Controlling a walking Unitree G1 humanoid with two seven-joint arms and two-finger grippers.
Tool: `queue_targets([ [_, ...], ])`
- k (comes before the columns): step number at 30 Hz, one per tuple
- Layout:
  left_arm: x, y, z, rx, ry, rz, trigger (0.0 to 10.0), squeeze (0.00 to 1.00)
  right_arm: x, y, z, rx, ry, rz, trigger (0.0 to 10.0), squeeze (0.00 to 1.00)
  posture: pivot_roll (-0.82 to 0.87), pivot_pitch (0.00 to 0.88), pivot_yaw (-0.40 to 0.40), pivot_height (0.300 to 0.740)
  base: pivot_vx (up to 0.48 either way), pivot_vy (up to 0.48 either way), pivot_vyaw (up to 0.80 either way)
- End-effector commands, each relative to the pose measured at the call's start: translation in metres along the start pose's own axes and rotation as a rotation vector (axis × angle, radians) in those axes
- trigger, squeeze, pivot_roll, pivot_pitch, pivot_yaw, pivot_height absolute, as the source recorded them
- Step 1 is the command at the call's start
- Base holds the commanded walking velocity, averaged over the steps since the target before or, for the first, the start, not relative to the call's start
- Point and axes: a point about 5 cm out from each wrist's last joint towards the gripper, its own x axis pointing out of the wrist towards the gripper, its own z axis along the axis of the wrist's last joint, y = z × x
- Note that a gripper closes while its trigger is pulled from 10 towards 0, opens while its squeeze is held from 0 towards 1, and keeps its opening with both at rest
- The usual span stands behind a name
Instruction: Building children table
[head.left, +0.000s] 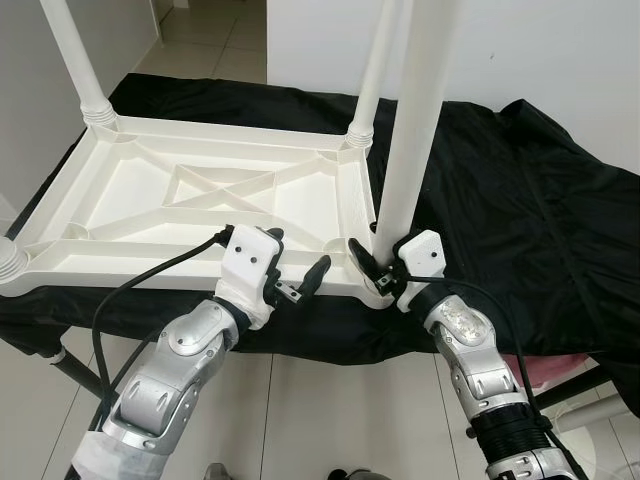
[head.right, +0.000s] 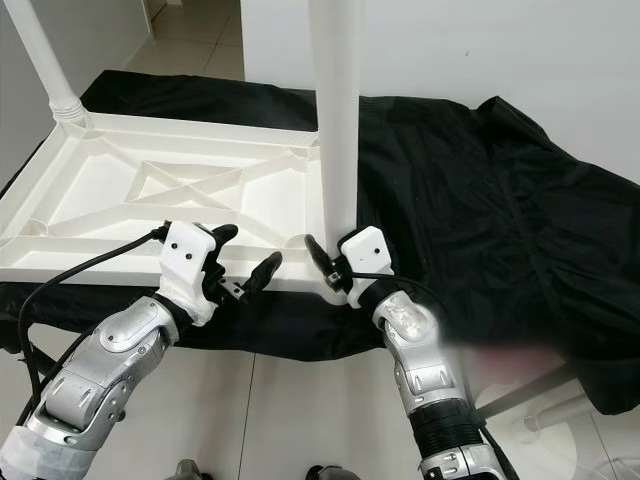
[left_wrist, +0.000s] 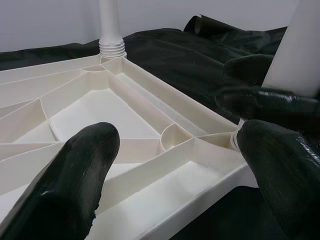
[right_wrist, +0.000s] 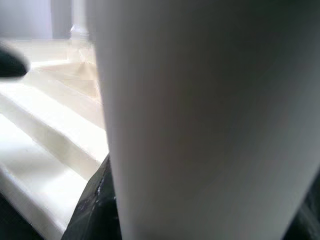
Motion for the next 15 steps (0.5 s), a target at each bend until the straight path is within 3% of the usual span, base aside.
queue_targets([
  [1, -0.0017, -0.0151, 0.0019, -0.001, -0.001, -0.206, 10.0, 0.00, -0.0084, 0.0002, -0.0227, 0.138, 0.095, -0.037, 10.0, 0.00, 0.04, 0.099, -0.068, 0.740, 0.000, 0.000, 0.00],
  [15, -0.0039, -0.0156, 0.0018, -0.002, 0.003, -0.207, 10.0, 0.00, -0.0068, -0.0052, -0.0271, 0.259, 0.130, -0.106, 10.0, 0.00, 0.04, 0.101, -0.067, 0.740, 0.000, 0.000, 0.00],
])
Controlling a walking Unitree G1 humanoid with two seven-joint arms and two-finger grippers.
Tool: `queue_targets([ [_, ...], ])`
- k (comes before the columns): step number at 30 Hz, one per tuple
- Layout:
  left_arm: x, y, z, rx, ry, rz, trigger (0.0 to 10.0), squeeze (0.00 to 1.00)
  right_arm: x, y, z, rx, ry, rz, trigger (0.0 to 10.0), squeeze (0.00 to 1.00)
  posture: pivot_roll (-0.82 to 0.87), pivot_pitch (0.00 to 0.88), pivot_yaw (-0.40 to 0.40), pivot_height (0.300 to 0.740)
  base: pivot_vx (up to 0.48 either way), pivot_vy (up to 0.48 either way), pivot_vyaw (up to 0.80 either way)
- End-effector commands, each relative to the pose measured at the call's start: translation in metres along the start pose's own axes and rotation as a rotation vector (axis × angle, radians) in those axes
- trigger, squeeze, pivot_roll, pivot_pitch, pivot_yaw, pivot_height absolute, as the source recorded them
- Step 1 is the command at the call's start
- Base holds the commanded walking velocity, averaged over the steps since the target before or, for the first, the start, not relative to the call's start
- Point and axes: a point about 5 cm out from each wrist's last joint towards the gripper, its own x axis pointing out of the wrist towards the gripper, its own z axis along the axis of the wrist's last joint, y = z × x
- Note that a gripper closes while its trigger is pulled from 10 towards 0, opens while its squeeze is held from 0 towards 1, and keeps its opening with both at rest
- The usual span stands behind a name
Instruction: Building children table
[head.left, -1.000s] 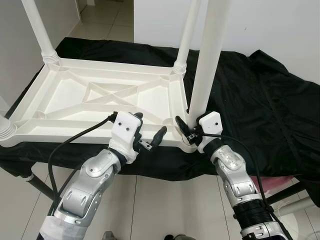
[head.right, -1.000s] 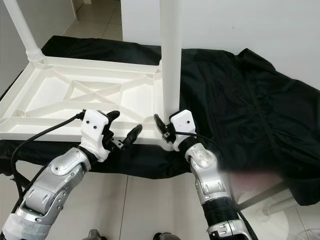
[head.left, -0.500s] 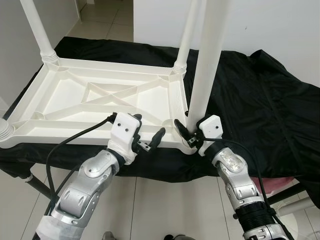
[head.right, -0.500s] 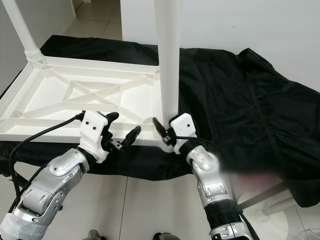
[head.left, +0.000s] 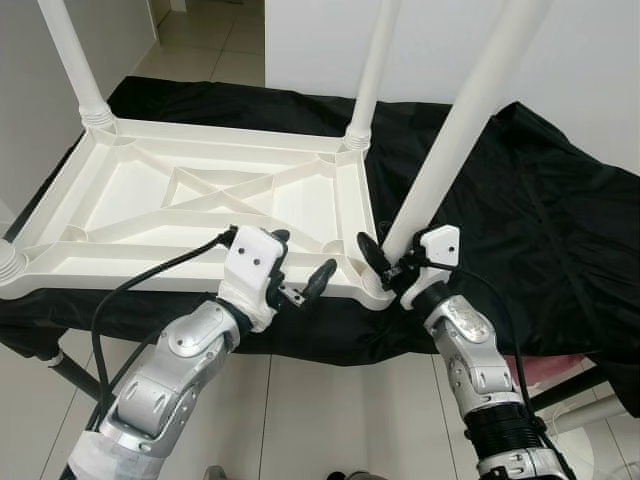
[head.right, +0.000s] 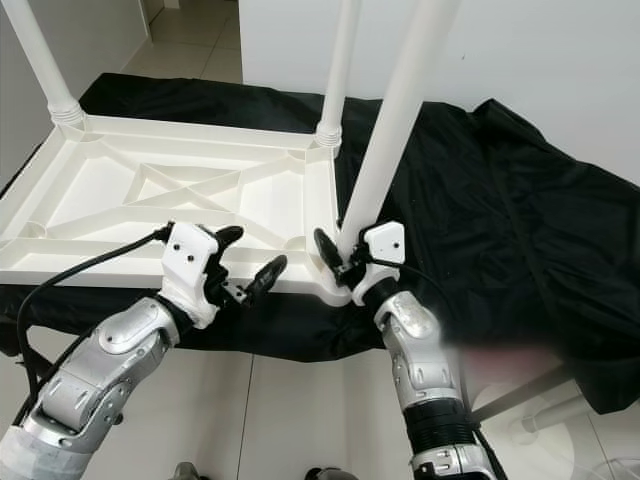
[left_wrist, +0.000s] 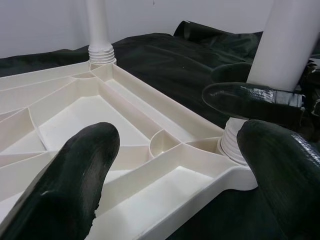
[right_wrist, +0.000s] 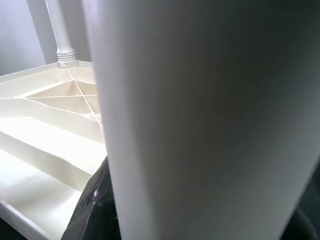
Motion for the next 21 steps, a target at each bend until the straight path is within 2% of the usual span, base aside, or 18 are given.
queue_targets([
  [1, -0.002, -0.012, -0.001, -0.006, 0.007, -0.178, 10.0, 0.00, -0.006, -0.003, -0.023, 0.089, 0.116, -0.060, 10.0, 0.00, 0.04, 0.101, -0.067, 0.740, 0.000, 0.000, 0.00],
  [13, -0.003, -0.012, -0.001, -0.005, 0.010, -0.177, 10.0, 0.00, -0.005, 0.005, -0.023, 0.072, 0.113, -0.070, 10.0, 0.00, 0.05, 0.102, -0.067, 0.740, 0.000, 0.000, 0.00],
  [19, -0.003, -0.011, -0.001, -0.002, 0.011, -0.175, 10.0, 0.00, 0.000, 0.007, -0.019, 0.044, 0.086, -0.184, 10.0, 0.00, 0.04, 0.104, -0.067, 0.740, 0.000, 0.000, 0.00],
  [21, -0.002, -0.011, -0.001, -0.004, 0.009, -0.173, 10.0, 0.00, 0.004, 0.009, -0.019, 0.041, 0.088, -0.283, 10.0, 0.00, 0.04, 0.104, -0.067, 0.740, 0.000, 0.000, 0.00],
])
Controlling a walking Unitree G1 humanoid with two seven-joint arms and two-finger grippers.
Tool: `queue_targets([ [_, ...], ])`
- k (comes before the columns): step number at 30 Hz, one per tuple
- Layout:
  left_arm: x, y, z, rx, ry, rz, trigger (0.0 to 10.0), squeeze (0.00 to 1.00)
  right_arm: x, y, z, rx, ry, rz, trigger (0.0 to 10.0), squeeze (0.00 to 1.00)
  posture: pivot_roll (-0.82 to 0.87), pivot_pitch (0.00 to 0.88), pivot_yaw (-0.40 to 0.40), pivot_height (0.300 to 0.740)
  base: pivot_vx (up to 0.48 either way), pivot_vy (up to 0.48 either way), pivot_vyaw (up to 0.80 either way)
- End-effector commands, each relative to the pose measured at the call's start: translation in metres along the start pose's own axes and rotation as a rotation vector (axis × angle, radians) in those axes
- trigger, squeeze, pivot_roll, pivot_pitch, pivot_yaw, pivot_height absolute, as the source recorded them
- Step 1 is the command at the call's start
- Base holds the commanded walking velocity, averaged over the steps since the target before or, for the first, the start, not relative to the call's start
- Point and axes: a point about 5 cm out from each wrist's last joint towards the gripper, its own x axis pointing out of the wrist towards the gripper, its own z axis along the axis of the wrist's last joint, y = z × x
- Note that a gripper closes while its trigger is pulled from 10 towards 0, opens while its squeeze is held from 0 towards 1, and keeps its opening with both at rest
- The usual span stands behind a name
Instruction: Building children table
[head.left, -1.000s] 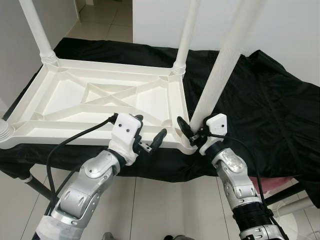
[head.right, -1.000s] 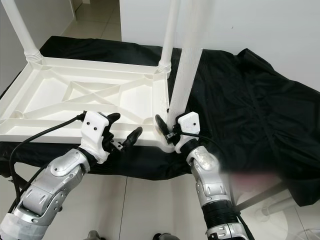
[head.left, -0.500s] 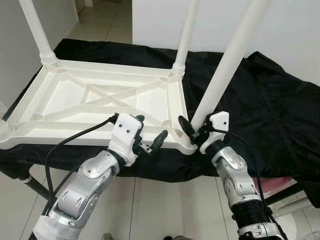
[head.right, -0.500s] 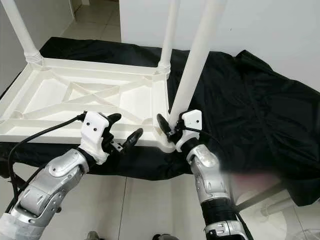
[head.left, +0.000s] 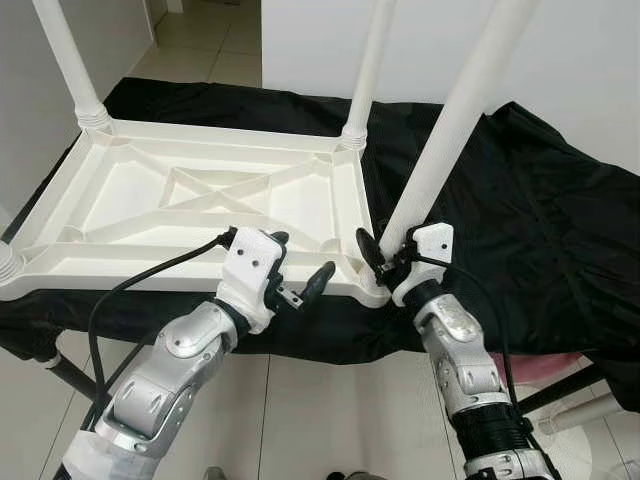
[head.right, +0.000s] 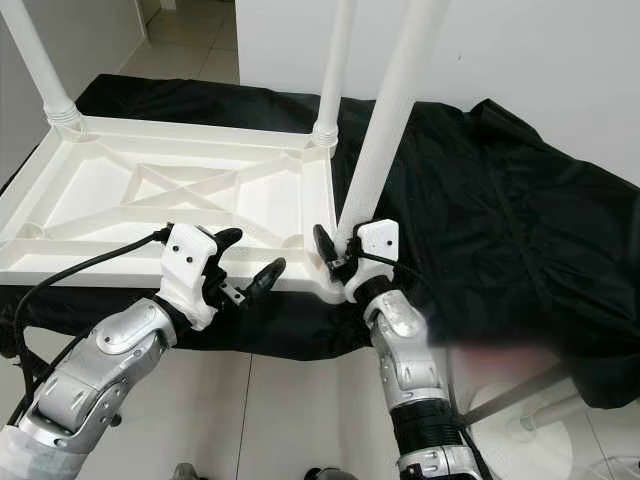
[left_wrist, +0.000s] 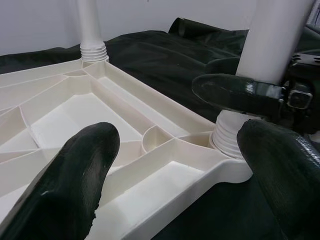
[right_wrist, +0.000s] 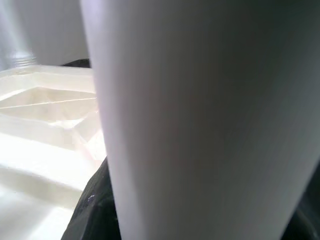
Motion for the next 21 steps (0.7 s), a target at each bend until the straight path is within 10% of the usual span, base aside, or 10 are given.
queue_targets([
  [1, -0.001, -0.011, 0.000, 0.000, 0.001, -0.159, 10.0, 0.00, -0.005, -0.004, -0.019, 0.017, 0.095, -0.088, 10.0, 0.00, 0.04, 0.104, -0.067, 0.740, 0.000, 0.000, 0.00],
  [7, 0.000, -0.013, 0.000, -0.005, 0.001, -0.162, 10.0, 0.00, 0.002, 0.001, -0.023, 0.050, 0.112, -0.367, 10.0, 0.00, 0.04, 0.101, -0.070, 0.740, 0.000, 0.000, 0.00],
  [20, 0.000, -0.014, -0.001, -0.010, 0.002, -0.162, 10.0, 0.00, 0.013, 0.016, -0.007, 0.059, 0.024, -0.344, 10.0, 0.00, 0.04, 0.104, -0.078, 0.740, 0.000, 0.000, 0.00],
  [21, 0.000, -0.014, -0.001, -0.012, 0.001, -0.160, 10.0, 0.00, 0.013, 0.014, -0.005, 0.060, 0.007, -0.335, 10.0, 1.00, 0.04, 0.103, -0.079, 0.740, 0.000, 0.000, 0.00],
])
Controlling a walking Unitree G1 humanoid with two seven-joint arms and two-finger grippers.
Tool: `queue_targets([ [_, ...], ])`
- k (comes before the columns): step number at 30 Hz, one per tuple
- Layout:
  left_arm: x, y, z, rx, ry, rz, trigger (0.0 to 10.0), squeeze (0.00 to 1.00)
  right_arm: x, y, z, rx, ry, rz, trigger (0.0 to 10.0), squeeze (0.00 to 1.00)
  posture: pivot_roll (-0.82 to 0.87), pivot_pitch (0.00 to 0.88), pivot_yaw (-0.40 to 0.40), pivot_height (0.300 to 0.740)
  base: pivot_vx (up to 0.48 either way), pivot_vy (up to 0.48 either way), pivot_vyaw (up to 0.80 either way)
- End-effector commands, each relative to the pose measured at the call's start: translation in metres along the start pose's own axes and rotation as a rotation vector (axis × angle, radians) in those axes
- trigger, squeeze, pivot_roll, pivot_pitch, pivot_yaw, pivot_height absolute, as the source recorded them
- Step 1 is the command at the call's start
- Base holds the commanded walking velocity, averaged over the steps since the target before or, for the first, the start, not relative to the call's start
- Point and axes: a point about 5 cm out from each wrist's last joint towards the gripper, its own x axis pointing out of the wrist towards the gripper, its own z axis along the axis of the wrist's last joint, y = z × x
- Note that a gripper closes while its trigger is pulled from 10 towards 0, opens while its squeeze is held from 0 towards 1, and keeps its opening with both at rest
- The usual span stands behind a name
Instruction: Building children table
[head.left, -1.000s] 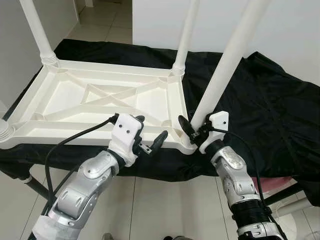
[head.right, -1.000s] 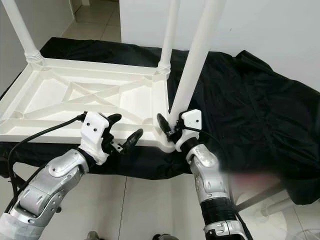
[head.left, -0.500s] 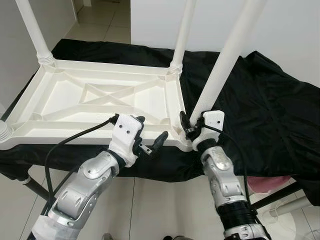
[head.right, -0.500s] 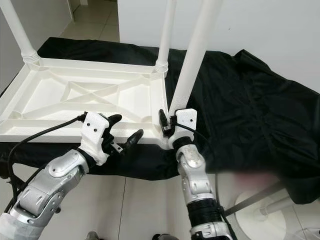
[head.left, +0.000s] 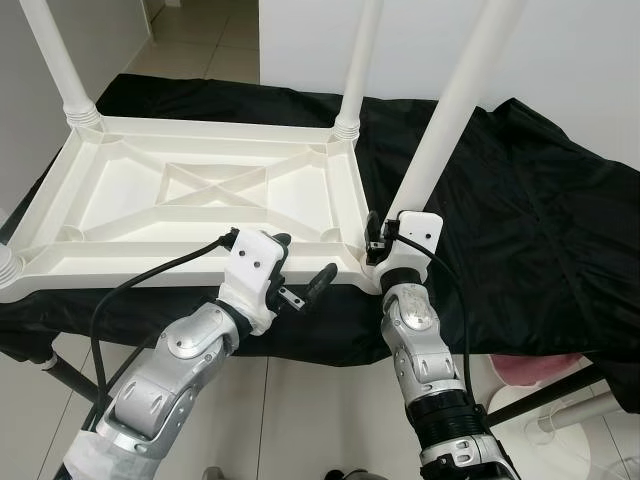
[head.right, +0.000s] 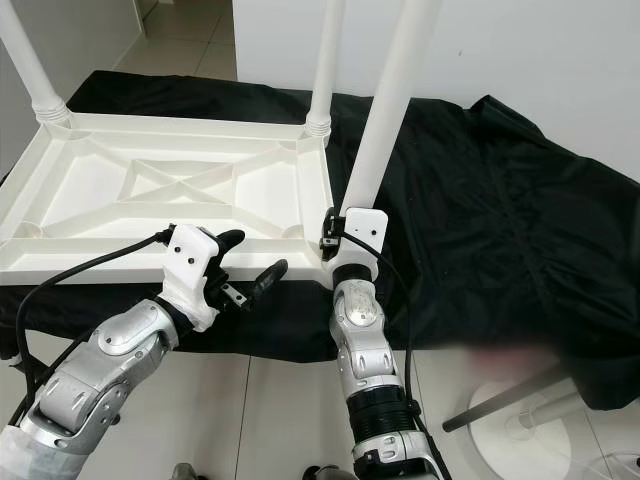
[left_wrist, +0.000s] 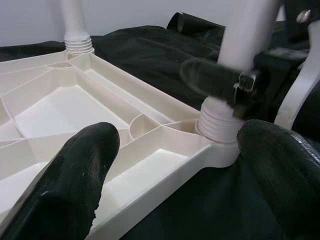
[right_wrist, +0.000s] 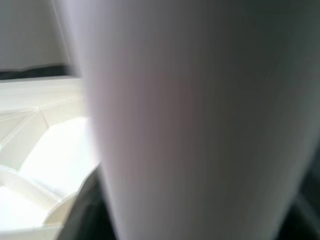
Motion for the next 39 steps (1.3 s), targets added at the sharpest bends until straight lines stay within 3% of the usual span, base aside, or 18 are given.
queue_targets([
  [1, -0.001, -0.011, -0.001, 0.000, 0.001, -0.145, 10.0, 0.00, -0.002, -0.003, -0.009, 0.018, 0.040, -0.007, 10.0, 1.00, 0.04, 0.103, -0.079, 0.740, 0.000, 0.000, 0.00],
  [13, 0.001, -0.015, -0.002, -0.006, 0.000, -0.153, 10.0, 0.00, 0.003, -0.015, 0.013, 0.041, -0.095, 0.148, 10.0, 1.00, 0.04, 0.096, -0.079, 0.740, 0.000, 0.000, 0.00],
  [14, 0.001, -0.015, -0.001, -0.004, -0.001, -0.157, 10.0, 0.00, 0.004, -0.018, 0.014, 0.037, -0.089, 0.191, 10.0, 0.00, 0.04, 0.095, -0.077, 0.740, 0.000, 0.000, 0.00],
  [22, 0.002, -0.017, -0.001, -0.006, -0.005, -0.161, 10.0, 0.00, 0.010, -0.040, 0.014, -0.064, -0.008, 0.495, 10.0, 0.00, 0.04, 0.090, -0.076, 0.740, 0.000, 0.000, 0.00],
  [25, 0.002, -0.017, -0.001, -0.006, -0.005, -0.162, 10.0, 0.00, 0.010, -0.042, 0.014, -0.070, -0.005, 0.506, 10.0, 0.00, 0.04, 0.090, -0.076, 0.740, 0.000, 0.000, 0.00],
  [30, 0.002, -0.027, -0.001, -0.015, -0.004, -0.205, 10.0, 0.00, 0.010, -0.056, 0.005, -0.178, 0.073, 0.664, 10.0, 0.00, 0.03, 0.086, -0.072, 0.740, 0.000, 0.000, 0.00],
  [39, 0.005, -0.031, -0.001, -0.014, -0.006, -0.228, 10.0, 0.00, 0.018, -0.058, 0.003, -0.203, 0.115, 0.772, 10.0, 0.00, 0.04, 0.077, -0.068, 0.740, 0.000, 0.000, 0.00],
])
